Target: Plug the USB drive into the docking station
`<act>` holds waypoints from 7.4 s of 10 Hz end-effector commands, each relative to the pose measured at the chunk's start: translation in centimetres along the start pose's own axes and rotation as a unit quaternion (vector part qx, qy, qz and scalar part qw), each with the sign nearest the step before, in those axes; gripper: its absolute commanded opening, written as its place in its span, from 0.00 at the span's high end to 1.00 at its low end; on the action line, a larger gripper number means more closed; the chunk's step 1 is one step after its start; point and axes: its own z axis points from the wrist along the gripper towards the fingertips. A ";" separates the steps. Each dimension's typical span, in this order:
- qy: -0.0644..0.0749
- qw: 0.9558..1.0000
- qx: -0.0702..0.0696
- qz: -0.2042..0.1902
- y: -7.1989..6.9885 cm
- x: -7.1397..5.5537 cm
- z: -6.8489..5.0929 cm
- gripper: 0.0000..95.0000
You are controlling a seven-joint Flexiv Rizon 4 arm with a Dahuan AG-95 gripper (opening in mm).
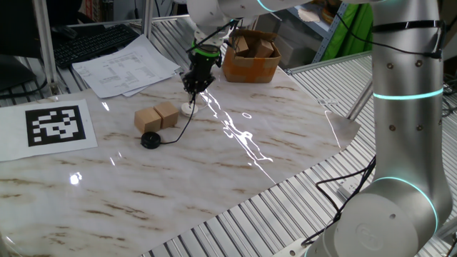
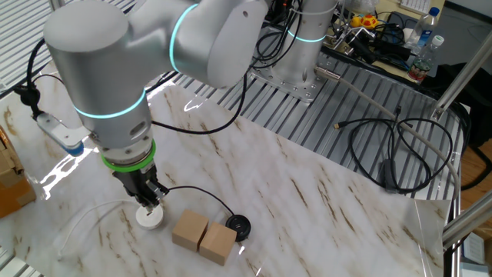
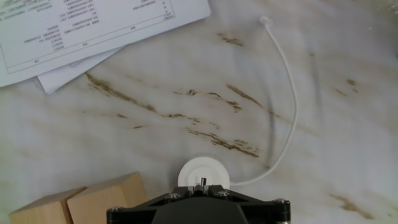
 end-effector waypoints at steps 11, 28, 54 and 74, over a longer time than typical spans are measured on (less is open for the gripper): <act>-0.001 1.000 0.013 0.026 0.3 0.0 0.4 1.00; -0.007 1.000 0.024 0.011 -0.7 0.0 1.5 1.00; -0.011 1.000 0.013 0.011 -0.3 0.2 3.2 1.00; 0.045 0.999 0.019 -0.011 2.0 5.6 -5.3 1.00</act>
